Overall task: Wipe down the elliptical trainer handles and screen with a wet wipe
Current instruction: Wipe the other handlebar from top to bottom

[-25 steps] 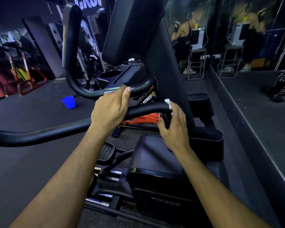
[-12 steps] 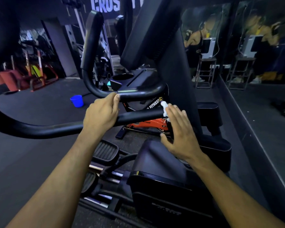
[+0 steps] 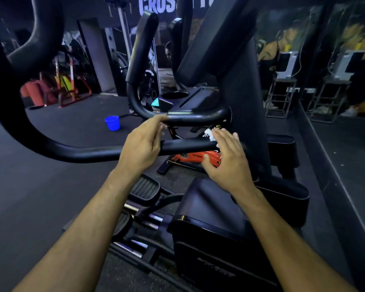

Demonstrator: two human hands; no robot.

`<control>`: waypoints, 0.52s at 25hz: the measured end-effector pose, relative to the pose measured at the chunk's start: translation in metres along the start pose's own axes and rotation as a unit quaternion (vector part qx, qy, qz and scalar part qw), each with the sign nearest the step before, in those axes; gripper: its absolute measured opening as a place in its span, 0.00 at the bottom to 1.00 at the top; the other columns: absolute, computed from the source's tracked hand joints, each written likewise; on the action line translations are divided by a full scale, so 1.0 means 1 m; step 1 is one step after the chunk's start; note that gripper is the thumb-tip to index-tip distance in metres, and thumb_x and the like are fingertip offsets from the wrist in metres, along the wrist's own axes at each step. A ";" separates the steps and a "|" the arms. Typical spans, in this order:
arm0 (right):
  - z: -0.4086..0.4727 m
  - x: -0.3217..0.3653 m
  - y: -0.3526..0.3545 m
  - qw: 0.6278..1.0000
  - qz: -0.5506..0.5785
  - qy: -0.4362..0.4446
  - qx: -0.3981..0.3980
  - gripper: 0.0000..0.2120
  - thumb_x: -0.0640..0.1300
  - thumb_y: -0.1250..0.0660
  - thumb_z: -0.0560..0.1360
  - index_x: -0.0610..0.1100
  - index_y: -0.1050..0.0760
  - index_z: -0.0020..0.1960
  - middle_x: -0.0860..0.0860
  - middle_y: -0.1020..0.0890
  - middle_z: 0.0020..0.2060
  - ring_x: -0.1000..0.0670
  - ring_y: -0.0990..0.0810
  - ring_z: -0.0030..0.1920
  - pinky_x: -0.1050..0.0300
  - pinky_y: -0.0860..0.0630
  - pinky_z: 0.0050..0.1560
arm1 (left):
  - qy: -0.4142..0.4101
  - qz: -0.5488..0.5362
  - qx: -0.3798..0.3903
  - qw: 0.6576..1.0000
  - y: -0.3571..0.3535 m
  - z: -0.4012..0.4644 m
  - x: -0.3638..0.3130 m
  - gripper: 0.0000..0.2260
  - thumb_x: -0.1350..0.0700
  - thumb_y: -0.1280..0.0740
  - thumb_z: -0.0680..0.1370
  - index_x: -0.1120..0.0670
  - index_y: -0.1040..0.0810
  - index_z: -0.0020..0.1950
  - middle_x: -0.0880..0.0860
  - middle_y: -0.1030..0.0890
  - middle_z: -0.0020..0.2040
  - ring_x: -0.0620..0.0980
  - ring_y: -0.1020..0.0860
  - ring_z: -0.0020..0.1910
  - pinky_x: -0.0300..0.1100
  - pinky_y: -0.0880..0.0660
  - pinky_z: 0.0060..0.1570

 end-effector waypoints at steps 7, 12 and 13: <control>-0.004 0.012 -0.003 0.998 -0.044 0.050 0.008 0.36 0.52 0.34 0.73 0.39 0.35 0.78 0.45 0.29 0.75 0.46 0.36 0.78 0.42 0.48 0.81 | -0.016 -0.034 -0.088 0.995 0.021 -0.046 0.007 0.17 0.71 0.43 0.84 0.61 0.23 0.69 0.58 0.24 0.66 0.48 0.25 0.65 0.41 0.30 0.68; 0.001 0.037 -0.012 0.993 -0.083 0.075 0.030 0.37 0.53 0.35 0.72 0.40 0.36 0.78 0.46 0.28 0.68 0.45 0.32 0.72 0.45 0.43 0.80 | 0.019 0.020 -0.124 0.992 0.024 -0.096 0.028 0.19 0.68 0.43 0.79 0.61 0.21 0.66 0.60 0.31 0.72 0.59 0.26 0.69 0.51 0.30 0.73; 0.007 0.037 -0.012 0.993 -0.102 0.053 0.030 0.36 0.54 0.35 0.72 0.41 0.35 0.77 0.46 0.27 0.66 0.45 0.31 0.69 0.44 0.41 0.79 | 0.023 0.022 -0.121 0.992 0.027 -0.101 0.035 0.19 0.68 0.42 0.79 0.61 0.21 0.66 0.60 0.32 0.73 0.60 0.26 0.70 0.54 0.30 0.73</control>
Point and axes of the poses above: each hand's wrist, its own z-axis towards the middle knuckle, its own y-axis out of the back of the hand, x = y × z, the point moved 4 cm from there along z, towards the middle knuckle
